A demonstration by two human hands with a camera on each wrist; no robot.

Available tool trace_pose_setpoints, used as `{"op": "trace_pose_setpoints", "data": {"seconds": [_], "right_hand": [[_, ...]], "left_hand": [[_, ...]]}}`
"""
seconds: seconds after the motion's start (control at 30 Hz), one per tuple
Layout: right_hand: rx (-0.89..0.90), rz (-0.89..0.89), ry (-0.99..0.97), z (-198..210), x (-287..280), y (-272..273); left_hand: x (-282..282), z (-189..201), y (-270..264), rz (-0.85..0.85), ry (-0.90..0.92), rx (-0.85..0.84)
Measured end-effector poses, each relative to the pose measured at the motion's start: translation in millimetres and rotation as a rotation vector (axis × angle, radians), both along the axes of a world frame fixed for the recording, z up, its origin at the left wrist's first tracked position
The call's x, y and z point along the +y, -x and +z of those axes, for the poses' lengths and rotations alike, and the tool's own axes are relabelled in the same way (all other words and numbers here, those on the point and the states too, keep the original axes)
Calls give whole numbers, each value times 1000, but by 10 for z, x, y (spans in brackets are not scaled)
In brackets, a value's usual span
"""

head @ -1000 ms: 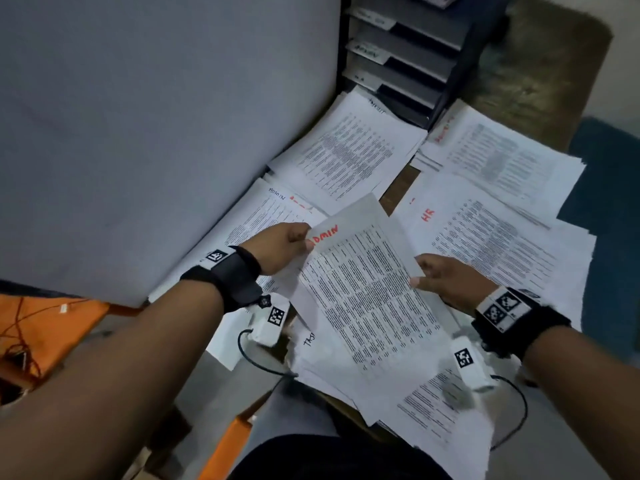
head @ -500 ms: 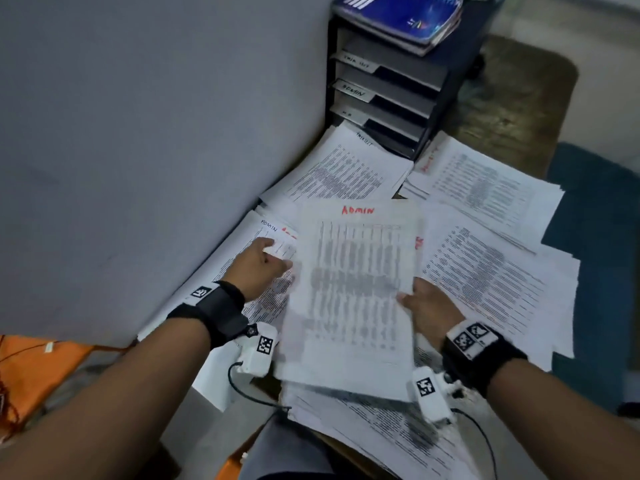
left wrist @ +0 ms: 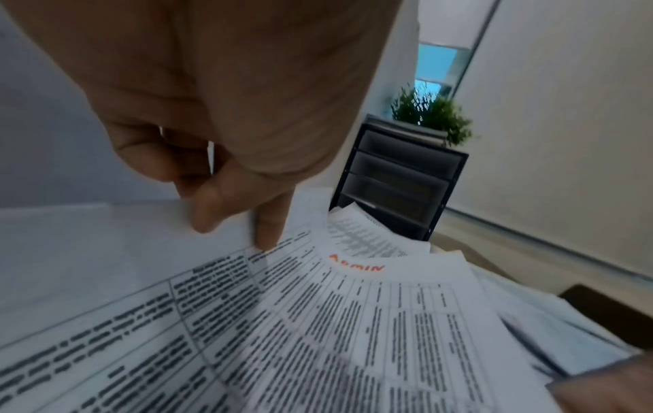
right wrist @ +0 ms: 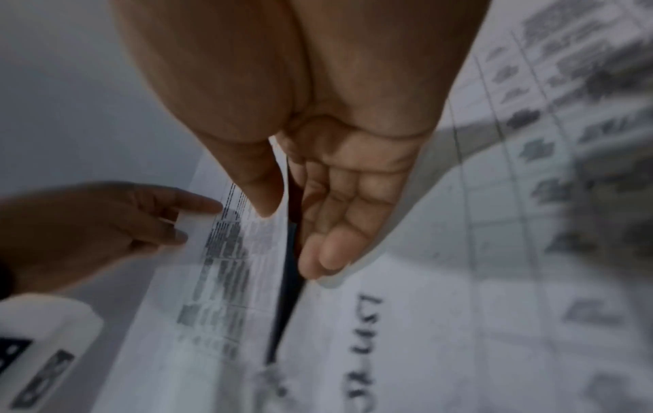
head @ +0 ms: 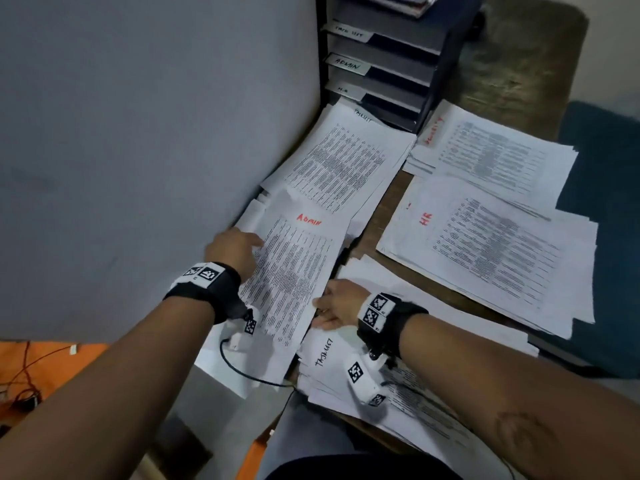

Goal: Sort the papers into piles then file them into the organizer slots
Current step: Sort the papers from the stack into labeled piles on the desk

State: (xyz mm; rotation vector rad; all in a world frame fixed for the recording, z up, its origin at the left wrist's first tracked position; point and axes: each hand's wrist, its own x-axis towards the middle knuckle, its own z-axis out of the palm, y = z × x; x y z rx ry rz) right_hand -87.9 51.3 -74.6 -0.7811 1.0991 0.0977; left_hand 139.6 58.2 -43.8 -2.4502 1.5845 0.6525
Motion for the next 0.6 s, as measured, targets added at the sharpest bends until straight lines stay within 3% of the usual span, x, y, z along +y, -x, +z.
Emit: {"op": "trace_pose_setpoints", "data": {"seconds": [0.1, 0.2, 0.33, 0.43, 0.53, 0.6], "right_hand": [[52, 133, 166, 7, -41, 139], [168, 132, 335, 67, -131, 344], [264, 176, 561, 128, -316, 672], [314, 139, 692, 151, -439, 889], [485, 271, 824, 107, -531, 1144], [606, 457, 830, 28, -545, 1309]], "left_hand": [[59, -87, -110, -94, -32, -168], [63, -120, -192, -170, -92, -310], [118, -122, -254, -208, -176, -409], [224, -121, -196, -212, -127, -457], [262, -73, 31, -269, 40, -333], [291, -19, 301, -278, 84, -59]]}}
